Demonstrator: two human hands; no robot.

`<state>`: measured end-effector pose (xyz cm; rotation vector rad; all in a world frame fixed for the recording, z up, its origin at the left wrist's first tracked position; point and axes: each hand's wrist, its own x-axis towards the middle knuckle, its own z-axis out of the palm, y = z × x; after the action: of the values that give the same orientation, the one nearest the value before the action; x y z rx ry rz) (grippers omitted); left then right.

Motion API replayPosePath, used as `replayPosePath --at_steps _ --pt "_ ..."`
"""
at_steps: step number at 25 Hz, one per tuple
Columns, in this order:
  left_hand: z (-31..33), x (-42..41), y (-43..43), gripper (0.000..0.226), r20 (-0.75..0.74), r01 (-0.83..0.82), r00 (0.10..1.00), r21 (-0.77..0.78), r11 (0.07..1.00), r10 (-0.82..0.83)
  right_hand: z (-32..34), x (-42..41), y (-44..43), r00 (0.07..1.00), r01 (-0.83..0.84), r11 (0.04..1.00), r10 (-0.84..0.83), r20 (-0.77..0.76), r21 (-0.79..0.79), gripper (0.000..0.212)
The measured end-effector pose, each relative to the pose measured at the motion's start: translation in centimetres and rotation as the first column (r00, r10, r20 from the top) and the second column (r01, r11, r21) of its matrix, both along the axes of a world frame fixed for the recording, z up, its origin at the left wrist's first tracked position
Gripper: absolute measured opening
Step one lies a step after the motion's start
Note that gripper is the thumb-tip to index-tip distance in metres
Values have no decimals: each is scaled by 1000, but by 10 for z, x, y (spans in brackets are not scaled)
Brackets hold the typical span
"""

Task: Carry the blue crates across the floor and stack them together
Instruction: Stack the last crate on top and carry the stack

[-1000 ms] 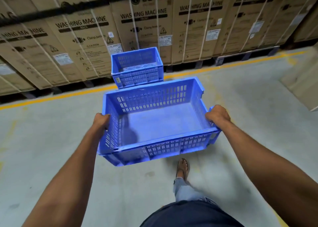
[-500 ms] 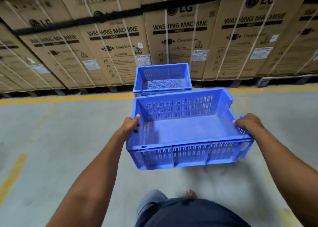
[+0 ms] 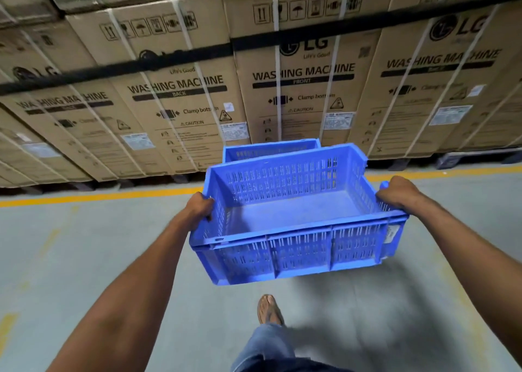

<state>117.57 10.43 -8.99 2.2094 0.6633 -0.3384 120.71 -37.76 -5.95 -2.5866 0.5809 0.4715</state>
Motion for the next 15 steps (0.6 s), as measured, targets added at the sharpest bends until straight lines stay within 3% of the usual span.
replayPosePath --at_steps 8,12,15 --pt "-10 153 56 34 68 47 996 229 972 -64 -19 121 62 984 33 999 -27 177 -29 21" --pt "-27 202 57 30 116 76 986 340 937 -122 -40 162 83 967 47 991 -13 255 -126 25" --pt "-41 225 59 22 196 37 974 365 930 -116 -53 186 92 938 70 992 -29 344 -107 17"
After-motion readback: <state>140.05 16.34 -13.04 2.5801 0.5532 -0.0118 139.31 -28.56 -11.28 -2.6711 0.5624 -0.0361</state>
